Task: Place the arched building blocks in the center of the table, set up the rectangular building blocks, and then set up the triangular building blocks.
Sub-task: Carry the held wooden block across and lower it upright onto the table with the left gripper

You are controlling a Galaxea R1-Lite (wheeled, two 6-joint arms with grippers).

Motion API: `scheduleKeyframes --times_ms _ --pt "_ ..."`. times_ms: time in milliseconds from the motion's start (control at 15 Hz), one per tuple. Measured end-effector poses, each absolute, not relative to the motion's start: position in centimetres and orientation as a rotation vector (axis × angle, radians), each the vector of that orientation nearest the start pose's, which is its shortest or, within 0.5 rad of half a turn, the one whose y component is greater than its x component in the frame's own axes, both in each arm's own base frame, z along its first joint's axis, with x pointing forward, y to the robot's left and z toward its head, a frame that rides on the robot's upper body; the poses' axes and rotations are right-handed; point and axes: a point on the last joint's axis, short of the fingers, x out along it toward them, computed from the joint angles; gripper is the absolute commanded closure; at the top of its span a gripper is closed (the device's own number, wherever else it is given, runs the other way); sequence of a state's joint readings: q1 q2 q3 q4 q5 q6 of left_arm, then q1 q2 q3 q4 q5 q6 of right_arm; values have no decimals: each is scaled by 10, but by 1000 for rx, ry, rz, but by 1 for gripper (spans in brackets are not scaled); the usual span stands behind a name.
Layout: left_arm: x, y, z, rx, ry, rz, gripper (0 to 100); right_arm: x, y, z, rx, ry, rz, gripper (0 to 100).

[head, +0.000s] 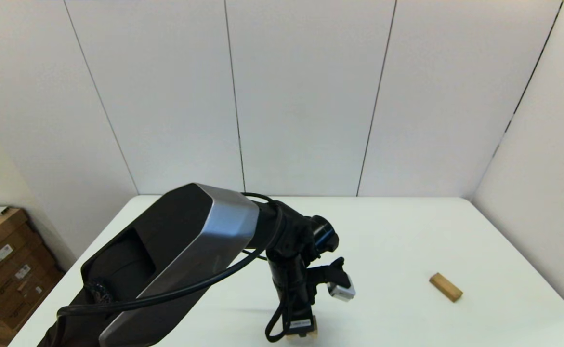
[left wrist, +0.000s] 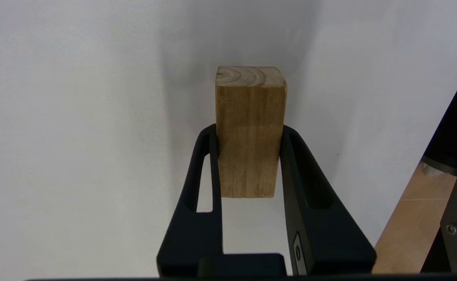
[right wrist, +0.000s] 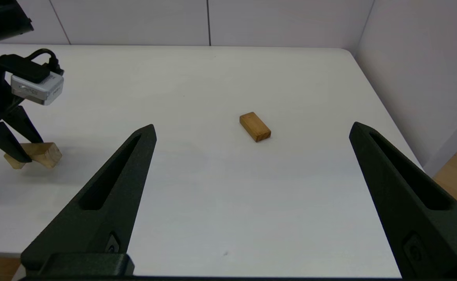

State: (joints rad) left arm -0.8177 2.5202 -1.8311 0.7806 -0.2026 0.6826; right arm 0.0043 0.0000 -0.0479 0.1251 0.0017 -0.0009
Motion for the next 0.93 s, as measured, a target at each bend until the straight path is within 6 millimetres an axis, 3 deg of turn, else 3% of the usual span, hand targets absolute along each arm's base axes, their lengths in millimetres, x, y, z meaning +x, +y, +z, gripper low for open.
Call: scheduleKeyframes --times_ms 933 --pt "288 -329 17 989 1129 -1340 100 -27 0 76 -1 78 5 0"
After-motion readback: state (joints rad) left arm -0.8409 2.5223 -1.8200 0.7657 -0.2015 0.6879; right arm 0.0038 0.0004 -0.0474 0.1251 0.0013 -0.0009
